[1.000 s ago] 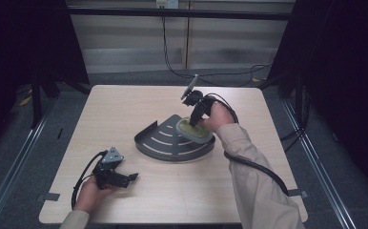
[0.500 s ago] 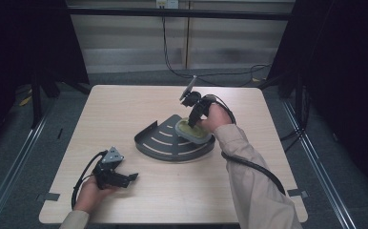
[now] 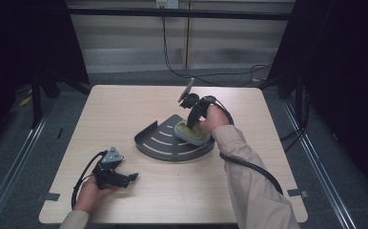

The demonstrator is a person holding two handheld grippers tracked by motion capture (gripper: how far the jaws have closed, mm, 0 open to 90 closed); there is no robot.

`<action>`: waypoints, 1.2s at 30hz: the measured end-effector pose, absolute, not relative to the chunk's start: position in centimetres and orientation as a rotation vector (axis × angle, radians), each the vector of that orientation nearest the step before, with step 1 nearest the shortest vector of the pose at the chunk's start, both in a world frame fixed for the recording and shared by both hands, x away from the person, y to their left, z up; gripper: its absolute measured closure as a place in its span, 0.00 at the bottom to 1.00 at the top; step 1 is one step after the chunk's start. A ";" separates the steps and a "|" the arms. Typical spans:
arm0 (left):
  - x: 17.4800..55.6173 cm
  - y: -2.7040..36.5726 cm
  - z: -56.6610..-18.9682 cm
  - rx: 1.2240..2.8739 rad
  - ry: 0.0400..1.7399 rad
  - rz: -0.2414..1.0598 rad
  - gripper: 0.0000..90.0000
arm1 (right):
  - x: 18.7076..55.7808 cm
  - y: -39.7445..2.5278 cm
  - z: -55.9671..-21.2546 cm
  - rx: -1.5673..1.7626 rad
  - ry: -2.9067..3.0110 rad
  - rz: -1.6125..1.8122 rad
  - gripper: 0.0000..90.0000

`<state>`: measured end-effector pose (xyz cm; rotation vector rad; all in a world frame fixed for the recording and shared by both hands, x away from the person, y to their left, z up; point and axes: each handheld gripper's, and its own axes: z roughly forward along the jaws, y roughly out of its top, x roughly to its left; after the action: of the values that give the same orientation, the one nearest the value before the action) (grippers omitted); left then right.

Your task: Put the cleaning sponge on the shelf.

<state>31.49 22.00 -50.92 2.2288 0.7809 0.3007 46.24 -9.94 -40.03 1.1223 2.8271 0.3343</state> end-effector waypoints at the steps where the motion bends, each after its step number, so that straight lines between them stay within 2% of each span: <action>1: 31.5 22.0 -50.9 2.229 0.781 0.301 0.10 | 46.2 -9.9 -40.1 1.130 2.829 0.341 0.79; 36: 31.5 22.0 -50.9 2.228 0.782 0.300 0.10 | 46.0 -10.4 -41.5 1.147 2.849 0.295 0.79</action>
<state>31.48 21.99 -50.93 2.2277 0.7816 0.2999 46.03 -10.41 -41.46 1.1470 2.8487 0.2950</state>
